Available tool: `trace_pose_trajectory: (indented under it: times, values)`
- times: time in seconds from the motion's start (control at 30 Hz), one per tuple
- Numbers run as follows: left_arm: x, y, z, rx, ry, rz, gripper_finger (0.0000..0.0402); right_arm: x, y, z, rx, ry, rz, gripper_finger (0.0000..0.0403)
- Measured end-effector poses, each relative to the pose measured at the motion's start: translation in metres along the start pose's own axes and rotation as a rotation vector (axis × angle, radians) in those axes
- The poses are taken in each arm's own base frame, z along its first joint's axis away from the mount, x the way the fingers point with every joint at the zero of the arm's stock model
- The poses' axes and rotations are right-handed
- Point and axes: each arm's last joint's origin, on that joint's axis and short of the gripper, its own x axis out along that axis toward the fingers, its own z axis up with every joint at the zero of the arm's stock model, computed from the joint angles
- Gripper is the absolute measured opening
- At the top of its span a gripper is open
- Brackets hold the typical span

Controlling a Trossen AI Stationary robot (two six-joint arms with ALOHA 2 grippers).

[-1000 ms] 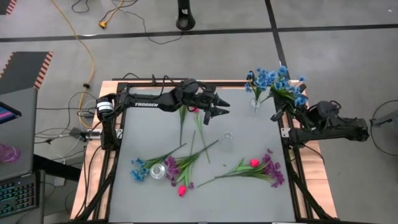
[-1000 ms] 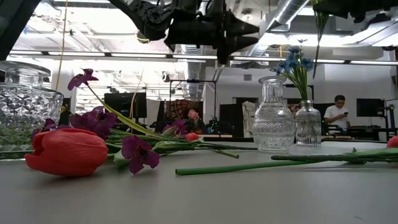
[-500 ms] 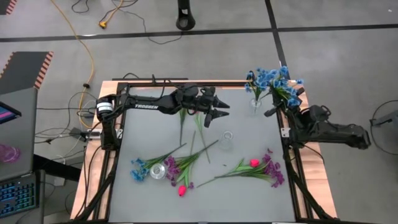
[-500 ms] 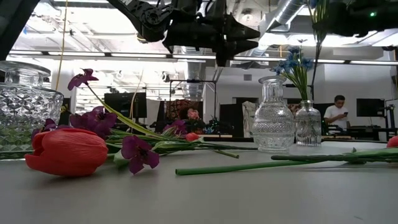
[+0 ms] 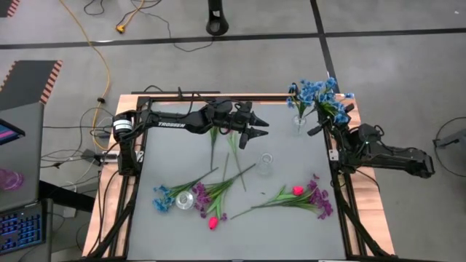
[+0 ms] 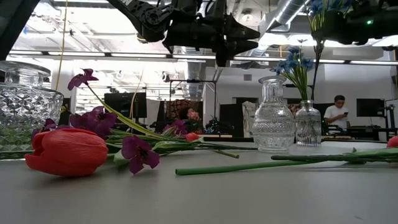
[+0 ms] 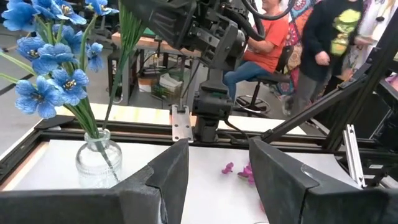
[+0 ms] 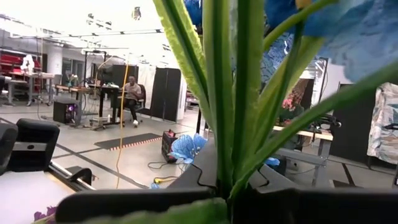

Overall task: Sort flowers into vase by color
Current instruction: Put the top blue flowers into the top transparent vase

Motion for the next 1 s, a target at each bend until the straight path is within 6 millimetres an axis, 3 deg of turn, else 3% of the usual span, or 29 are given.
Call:
trace_pose_trajectory:
  times: [1.0]
  values:
    - [0.0003, 0.0003, 0.0000, -0.012, -0.003, 0.027, 0.0157, 0.0014, -0.0010, -0.0003, 0.008, -0.007, 0.002, 0.0038]
